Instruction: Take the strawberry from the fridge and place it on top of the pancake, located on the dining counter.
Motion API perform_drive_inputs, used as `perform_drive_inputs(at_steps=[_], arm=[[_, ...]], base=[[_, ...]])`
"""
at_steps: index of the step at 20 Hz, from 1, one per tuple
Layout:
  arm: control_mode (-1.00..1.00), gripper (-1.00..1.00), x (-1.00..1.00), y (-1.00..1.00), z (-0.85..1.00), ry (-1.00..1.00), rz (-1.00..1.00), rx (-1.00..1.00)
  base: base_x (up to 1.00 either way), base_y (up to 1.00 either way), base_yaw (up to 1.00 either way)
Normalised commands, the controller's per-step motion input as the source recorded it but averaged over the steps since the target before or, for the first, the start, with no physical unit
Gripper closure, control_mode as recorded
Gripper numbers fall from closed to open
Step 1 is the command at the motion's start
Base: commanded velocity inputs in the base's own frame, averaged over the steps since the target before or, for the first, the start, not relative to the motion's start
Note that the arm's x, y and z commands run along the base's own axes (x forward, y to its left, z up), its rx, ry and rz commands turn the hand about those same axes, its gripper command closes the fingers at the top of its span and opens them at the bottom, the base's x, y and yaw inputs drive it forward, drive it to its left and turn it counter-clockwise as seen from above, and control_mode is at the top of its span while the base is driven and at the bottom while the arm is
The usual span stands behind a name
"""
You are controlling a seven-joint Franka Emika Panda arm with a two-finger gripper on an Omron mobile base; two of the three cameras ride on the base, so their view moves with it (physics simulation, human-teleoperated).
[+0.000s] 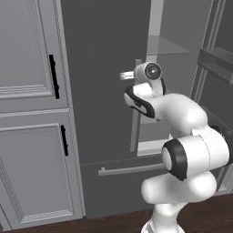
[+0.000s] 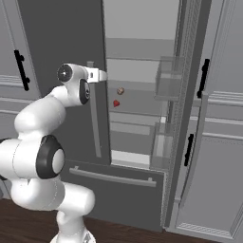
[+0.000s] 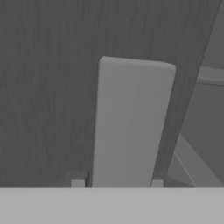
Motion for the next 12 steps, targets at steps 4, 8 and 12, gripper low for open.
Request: perform_drive_inputs(at_steps=[4,8,12], arm=[[-1.00,1.00,-0.59,0.19,0.00,0.01,0.06,0.00],[-1.00,1.00,-0.99,0.22,0.00,0.02,0.05,0.00],[-1.00,1.00,-0.93,0.51,0.00,0.10,0.01,0.00]], base=[[0.00,0.00,0.00],[0.00,0.00,0.00],[0.00,0.00,0.00]])
